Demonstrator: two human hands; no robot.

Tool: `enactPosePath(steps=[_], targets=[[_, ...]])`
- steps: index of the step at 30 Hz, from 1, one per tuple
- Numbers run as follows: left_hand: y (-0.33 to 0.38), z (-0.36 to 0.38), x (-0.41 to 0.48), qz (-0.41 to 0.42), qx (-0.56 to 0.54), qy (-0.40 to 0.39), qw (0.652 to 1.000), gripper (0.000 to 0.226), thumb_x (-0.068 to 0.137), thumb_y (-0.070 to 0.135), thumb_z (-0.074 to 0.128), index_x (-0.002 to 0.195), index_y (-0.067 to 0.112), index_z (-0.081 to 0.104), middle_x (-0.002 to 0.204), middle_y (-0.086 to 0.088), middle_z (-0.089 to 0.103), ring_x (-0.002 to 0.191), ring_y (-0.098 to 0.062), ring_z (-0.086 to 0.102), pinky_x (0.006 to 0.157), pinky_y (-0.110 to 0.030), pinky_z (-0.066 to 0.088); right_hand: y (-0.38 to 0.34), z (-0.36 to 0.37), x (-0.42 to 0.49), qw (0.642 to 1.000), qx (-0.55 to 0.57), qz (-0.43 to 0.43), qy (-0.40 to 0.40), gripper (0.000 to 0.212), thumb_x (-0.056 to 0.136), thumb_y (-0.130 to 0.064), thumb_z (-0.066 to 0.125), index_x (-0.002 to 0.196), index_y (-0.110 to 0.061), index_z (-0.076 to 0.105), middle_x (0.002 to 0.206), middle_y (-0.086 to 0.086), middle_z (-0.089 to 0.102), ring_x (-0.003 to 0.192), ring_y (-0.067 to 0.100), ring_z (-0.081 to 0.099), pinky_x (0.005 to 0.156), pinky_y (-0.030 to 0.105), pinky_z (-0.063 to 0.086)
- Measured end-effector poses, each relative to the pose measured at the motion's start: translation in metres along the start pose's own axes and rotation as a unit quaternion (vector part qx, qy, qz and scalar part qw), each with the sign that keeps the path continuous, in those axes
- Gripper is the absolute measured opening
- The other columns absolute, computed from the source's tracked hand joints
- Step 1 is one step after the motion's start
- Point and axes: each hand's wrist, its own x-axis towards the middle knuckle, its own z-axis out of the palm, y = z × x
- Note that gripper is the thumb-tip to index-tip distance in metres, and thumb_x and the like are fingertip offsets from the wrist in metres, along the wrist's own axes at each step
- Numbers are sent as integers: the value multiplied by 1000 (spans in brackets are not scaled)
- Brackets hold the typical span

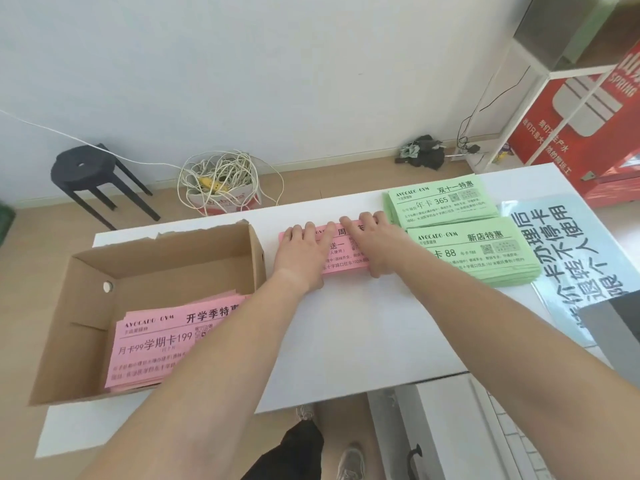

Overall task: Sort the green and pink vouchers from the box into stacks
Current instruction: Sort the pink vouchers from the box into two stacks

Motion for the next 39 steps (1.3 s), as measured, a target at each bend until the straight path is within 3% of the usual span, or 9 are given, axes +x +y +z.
enactPosePath(steps=[13, 18, 20, 23, 25, 28, 30, 34, 39], targets=[[-36, -10, 67, 14, -3, 10, 1000, 112, 72, 41, 77, 157, 22, 7, 144, -18, 39, 129, -38, 42, 113, -45, 31, 27, -21, 72, 1000, -21, -11, 1, 129, 59, -28, 86, 156, -27, 0, 143, 11, 35, 129, 36, 36, 87, 47, 55], [-39, -31, 47, 12, -83, -13, 996, 140, 69, 53, 82, 158, 20, -21, 164, -28, -12, 154, -42, -5, 126, -49, 7, 20, -38, 44, 1000, -17, 11, 0, 150, 58, -51, 89, 155, -24, -23, 165, 16, 0, 152, 40, 3, 118, 59, 25], [-47, -52, 29, 34, -128, -15, 991, 144, 67, 60, 82, 157, 20, -24, 165, -25, -17, 155, -37, -11, 126, -46, 2, 15, -55, 27, 1000, 14, 17, 6, 149, 61, -59, 86, 155, -22, -23, 167, 14, -3, 154, 37, -1, 121, 56, 20], [-70, -83, -30, 16, -223, 29, 974, 131, 71, 66, 77, 161, 21, -8, 168, -16, 0, 156, -28, 3, 125, -42, 9, -9, -89, -8, 995, 90, -4, 40, 135, 68, -64, 78, 159, -19, -12, 165, 8, 8, 152, 32, 7, 120, 52, 25], [-93, -91, -73, -13, -269, 83, 960, 102, 81, 59, 71, 159, 22, 17, 163, -6, 27, 150, -24, 26, 119, -39, 27, -35, -111, -27, 986, 147, -40, 72, 123, 74, -63, 73, 160, -19, -4, 164, 5, 14, 150, 29, 12, 117, 52, 30], [-137, -79, -137, -80, -269, 104, 954, 49, 91, 47, 65, 135, 28, 54, 126, 10, 62, 119, -15, 58, 95, -36, 47, -94, -134, -47, 971, 167, -125, 116, 98, 85, -56, 67, 159, -18, 16, 161, 5, 24, 148, 29, 19, 116, 44, 32], [-165, -60, -171, -123, -284, 62, 949, 36, 90, 43, 66, 123, 29, 62, 116, 10, 68, 109, -15, 63, 93, -37, 51, -139, -140, -52, 966, 143, -173, 131, 81, 89, -54, 61, 155, -18, 31, 156, 3, 33, 144, 26, 29, 111, 44, 39], [-202, -18, -204, -164, -299, -40, 939, 57, 86, 34, 72, 140, 23, 55, 140, 1, 61, 126, -18, 58, 106, -38, 46, -220, -125, -37, 964, 138, -226, 19, 63, 87, -50, 64, 139, -18, 52, 132, 4, 52, 124, 26, 53, 96, 39, 49], [-229, 18, -194, -131, -279, -130, 942, 91, 81, 34, 78, 157, 22, 30, 160, -1, 37, 145, -23, 38, 117, -40, 34, -263, -82, -2, 971, 102, -167, -140, 97, 68, -61, 79, 146, -18, 40, 141, 4, 45, 128, 27, 48, 101, 45, 47]])
